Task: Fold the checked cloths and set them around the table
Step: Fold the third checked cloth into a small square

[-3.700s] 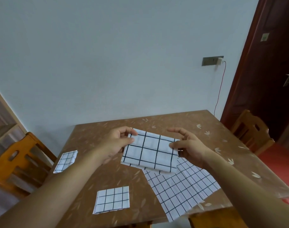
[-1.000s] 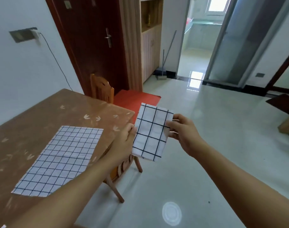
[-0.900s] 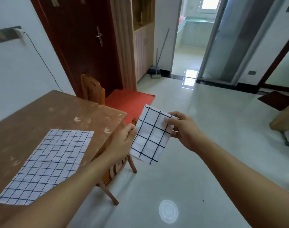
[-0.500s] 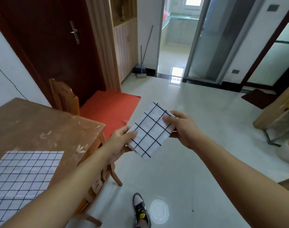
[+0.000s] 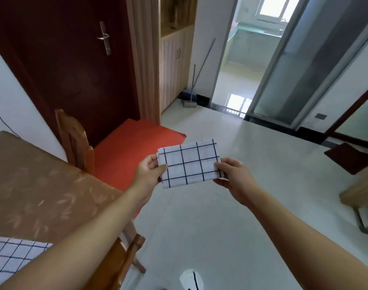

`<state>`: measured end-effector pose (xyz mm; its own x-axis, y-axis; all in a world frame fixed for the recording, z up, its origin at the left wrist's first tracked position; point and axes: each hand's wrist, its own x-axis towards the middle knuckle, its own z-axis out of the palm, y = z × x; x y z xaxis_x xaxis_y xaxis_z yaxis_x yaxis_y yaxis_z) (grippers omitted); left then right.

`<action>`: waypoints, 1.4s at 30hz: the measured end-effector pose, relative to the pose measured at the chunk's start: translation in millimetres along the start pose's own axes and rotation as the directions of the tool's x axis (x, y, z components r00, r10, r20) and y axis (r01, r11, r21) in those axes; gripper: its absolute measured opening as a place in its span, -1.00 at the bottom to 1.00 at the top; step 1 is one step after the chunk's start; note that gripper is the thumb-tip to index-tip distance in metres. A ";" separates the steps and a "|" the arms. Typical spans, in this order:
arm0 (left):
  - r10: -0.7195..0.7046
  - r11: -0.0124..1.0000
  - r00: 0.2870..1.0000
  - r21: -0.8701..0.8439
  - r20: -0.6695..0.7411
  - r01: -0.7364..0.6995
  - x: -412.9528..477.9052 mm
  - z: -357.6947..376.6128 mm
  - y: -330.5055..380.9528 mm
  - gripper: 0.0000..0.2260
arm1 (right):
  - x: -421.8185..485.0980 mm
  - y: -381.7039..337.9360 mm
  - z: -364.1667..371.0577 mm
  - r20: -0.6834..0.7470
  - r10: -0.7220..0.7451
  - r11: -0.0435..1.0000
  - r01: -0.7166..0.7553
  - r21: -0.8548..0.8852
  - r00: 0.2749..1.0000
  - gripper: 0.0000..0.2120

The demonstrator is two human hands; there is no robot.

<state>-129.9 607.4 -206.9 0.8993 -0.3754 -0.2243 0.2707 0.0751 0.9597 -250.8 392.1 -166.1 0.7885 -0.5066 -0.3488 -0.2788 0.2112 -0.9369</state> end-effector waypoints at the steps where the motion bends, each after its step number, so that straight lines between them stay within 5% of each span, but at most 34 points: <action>1: 0.020 1.000 1.000 0.015 -0.023 -0.019 10.5 -3.8 1.5 -0.79 | 14.1 -2.2 6.3 0.024 0.001 1.000 0.000 -0.024 1.000 -0.86; 9: 0.036 0.999 0.970 0.033 -0.241 -0.029 94.1 -45.4 2.0 -0.82 | 129.2 -10.7 56.9 0.220 0.050 0.989 -0.018 -0.146 0.974 -0.82; 17: 0.005 0.998 0.891 -0.048 -0.453 -0.030 192.4 -55.3 3.6 -0.83 | 284.3 -39.2 99.7 0.469 0.120 0.977 -0.019 -0.214 0.875 -0.90; 29: -0.038 0.993 0.669 -0.106 -0.742 -0.061 268.5 -66.2 8.4 -0.86 | 443.5 -87.9 189.2 0.707 0.220 0.894 0.151 -0.422 0.672 -0.92; 42: -0.131 0.932 0.384 -0.246 -0.914 -0.267 279.5 -227.3 16.5 -0.80 | 468.7 -87.0 457.3 0.864 0.323 0.820 0.341 -0.459 0.385 -0.91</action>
<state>204.1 713.7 -292.2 0.6234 0.6907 -0.3664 0.0963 0.3972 0.9126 393.7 518.5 -236.5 0.6873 0.5958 -0.4155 -0.2114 -0.3832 -0.8992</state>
